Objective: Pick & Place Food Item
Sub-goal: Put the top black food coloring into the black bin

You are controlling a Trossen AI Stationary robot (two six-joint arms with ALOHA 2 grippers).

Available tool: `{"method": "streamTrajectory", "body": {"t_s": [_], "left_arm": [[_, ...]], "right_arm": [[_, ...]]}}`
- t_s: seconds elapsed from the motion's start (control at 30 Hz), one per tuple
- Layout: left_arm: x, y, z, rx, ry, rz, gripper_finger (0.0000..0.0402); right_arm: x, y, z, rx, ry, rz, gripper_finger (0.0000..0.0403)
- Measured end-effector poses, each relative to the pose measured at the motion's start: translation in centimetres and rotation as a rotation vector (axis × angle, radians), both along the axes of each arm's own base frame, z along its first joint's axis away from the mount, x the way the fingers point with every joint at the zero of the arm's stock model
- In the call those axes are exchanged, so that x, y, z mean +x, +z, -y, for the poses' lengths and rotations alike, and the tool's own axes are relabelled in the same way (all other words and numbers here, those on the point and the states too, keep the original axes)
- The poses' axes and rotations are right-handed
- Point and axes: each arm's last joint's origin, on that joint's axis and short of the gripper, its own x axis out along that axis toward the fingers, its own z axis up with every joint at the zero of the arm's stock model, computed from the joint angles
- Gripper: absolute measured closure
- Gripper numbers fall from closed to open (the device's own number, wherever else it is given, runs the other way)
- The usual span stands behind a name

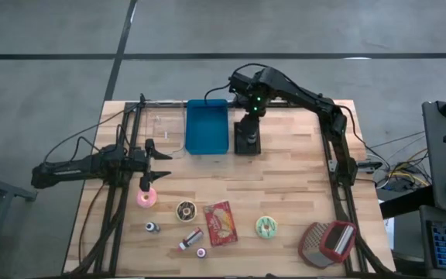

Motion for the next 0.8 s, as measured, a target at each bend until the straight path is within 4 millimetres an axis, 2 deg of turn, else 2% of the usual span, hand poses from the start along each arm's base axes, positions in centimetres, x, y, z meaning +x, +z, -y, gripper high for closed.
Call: {"method": "streamTrajectory", "body": {"t_s": [0.23, 0.43, 0.8], "left_arm": [[0.0, 0.0, 0.0, 0.000, 0.000, 0.000, 0.0129], [0.0, 0.0, 0.0, 0.000, 0.000, 0.000, 0.0129], [0.0, 0.0, 0.0, 0.000, -0.001, 0.000, 0.0129]], "right_arm": [[-0.1, -0.1, 0.1, -0.068, 0.213, -0.035, 0.0283], [0.2, -0.9, 0.6, -0.182, 0.396, -0.141, 0.0284], [0.9, -2.5, 1.3, -0.224, 0.400, -0.232, 0.0279]]}}
